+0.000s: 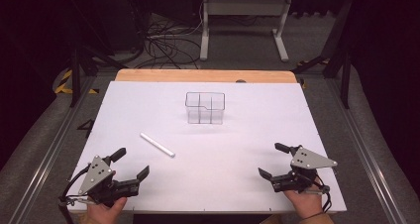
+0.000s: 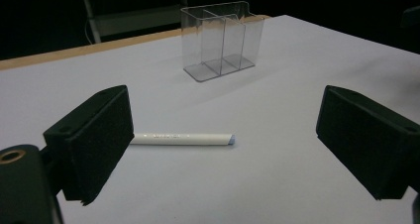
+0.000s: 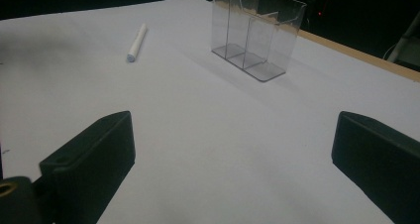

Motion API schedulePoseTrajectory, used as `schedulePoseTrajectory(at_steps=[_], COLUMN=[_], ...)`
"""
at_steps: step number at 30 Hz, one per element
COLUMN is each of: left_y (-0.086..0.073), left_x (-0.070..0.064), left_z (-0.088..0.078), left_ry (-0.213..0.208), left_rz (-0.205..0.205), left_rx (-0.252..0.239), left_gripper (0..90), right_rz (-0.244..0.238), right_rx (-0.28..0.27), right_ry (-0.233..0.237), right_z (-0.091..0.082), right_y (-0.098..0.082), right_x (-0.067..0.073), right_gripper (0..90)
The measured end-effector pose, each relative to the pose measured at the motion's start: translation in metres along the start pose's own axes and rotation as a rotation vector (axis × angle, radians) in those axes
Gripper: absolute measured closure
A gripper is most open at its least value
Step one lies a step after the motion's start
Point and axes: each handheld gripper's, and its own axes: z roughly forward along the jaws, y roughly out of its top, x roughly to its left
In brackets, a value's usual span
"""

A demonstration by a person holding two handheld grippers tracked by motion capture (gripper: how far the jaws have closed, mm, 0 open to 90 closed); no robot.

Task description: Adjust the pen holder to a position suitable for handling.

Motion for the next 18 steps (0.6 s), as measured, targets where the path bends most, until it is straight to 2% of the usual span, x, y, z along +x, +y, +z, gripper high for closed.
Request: schedulePoseTrajectory(at_steps=[3,7,18], left_y=[0.0001,0.0,0.0002], left_x=[0.0006,-0.0017,-0.002], left_z=[-0.0008,-0.0003,-0.0016], left_ry=[0.003,0.027,0.02], left_rz=[-0.007,0.03,0.033], left_rx=[-0.005,-0.003,-0.008], left_gripper=[8.9,9.7,9.7], right_rz=[-0.001,-0.003,-0.003], right_rx=[-0.005,-0.003,0.011], right_ry=[0.007,0.007,0.008], right_z=[0.0004,0.0009,0.0024], right_y=[0.0006,0.001,0.0046], right_x=[0.0016,0.0029,0.0045], right_gripper=[5.0,5.6,6.0])
